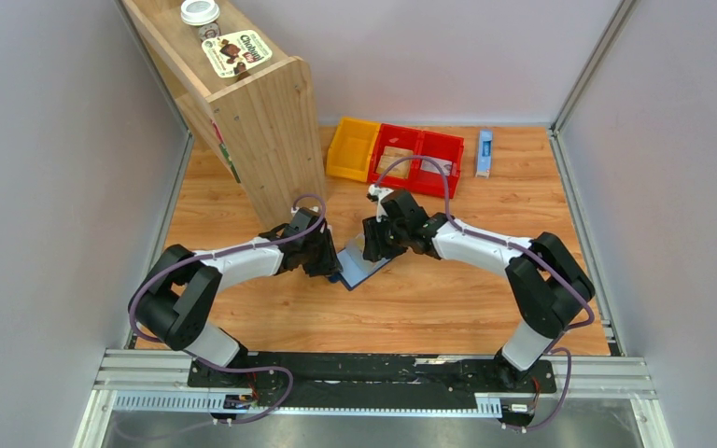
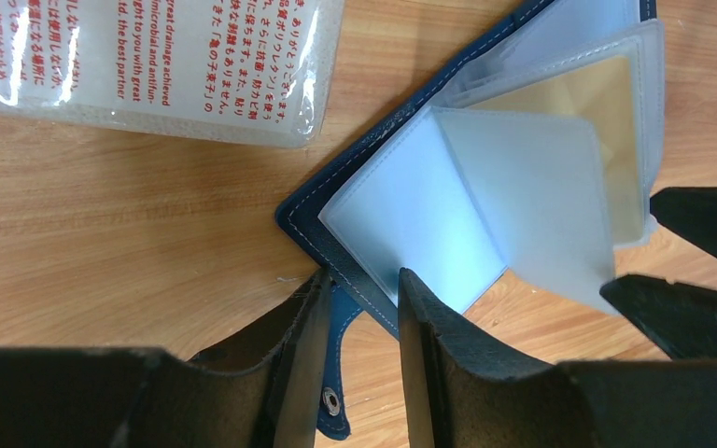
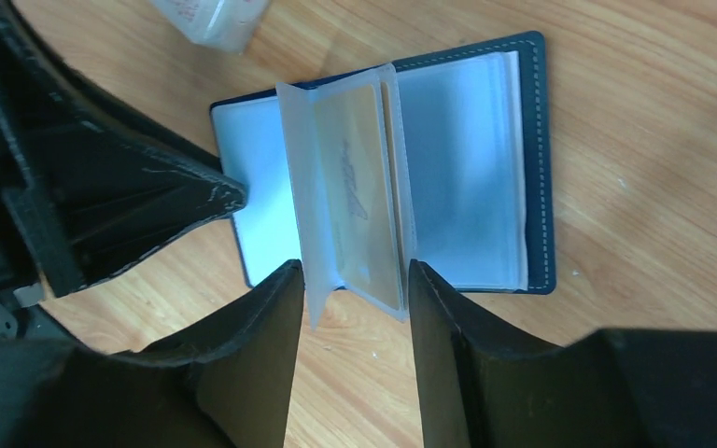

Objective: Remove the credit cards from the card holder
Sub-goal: Remove the credit card from the card holder.

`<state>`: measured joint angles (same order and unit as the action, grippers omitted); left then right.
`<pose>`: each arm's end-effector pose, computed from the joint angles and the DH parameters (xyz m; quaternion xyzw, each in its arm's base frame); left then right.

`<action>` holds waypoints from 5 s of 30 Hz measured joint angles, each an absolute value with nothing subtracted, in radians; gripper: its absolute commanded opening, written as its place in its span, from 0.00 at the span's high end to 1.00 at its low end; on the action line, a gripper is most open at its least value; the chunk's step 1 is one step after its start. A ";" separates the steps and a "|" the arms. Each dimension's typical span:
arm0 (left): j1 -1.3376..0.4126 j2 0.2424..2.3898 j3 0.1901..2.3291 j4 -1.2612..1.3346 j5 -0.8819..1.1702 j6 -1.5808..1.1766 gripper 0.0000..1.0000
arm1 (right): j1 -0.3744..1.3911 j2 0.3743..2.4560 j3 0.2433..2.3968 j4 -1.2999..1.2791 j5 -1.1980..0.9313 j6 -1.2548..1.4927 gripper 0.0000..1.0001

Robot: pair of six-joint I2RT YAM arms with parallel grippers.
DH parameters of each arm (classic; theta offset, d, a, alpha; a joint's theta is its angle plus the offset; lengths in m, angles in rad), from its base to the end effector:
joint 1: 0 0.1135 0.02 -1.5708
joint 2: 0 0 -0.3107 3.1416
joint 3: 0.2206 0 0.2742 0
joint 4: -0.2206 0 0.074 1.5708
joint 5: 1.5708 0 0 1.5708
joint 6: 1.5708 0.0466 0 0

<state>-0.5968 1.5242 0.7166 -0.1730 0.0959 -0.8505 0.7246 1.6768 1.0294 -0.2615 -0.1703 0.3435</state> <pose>0.2463 -0.1728 0.1720 -0.1071 0.9498 -0.2267 0.1873 0.2764 0.2553 0.2143 -0.2056 0.9200 0.2340 0.2377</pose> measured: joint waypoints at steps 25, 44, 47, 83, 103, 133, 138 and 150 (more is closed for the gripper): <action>-0.601 1.323 0.602 -0.253 -0.009 -0.866 0.42 | 0.728 1.714 1.028 -0.257 -0.113 0.369 0.66; -0.602 1.225 0.619 -0.123 -0.033 -1.015 0.42 | 0.668 1.799 1.072 -0.243 -0.127 0.385 0.68; -0.602 1.295 0.619 -0.050 -0.019 -1.049 0.42 | 0.658 1.814 1.078 -0.242 -0.141 0.392 0.69; -0.609 1.549 0.437 0.521 0.125 -1.233 0.63 | 0.652 1.814 1.016 -0.168 -0.298 0.546 0.77; -0.624 1.521 0.379 0.707 0.107 -1.161 0.68 | 0.645 1.826 1.012 -0.139 -0.329 0.562 0.77; -0.646 1.435 0.347 0.664 0.102 -1.161 0.92 | 0.637 1.846 1.007 -0.096 -0.350 0.602 0.78; -0.648 1.397 0.347 0.593 0.086 -1.164 0.97 | 0.637 1.846 1.007 -0.094 -0.349 0.603 0.78; -0.649 1.158 0.368 0.216 0.001 -1.146 1.00 | 0.638 1.846 1.007 -0.093 -0.343 0.606 0.75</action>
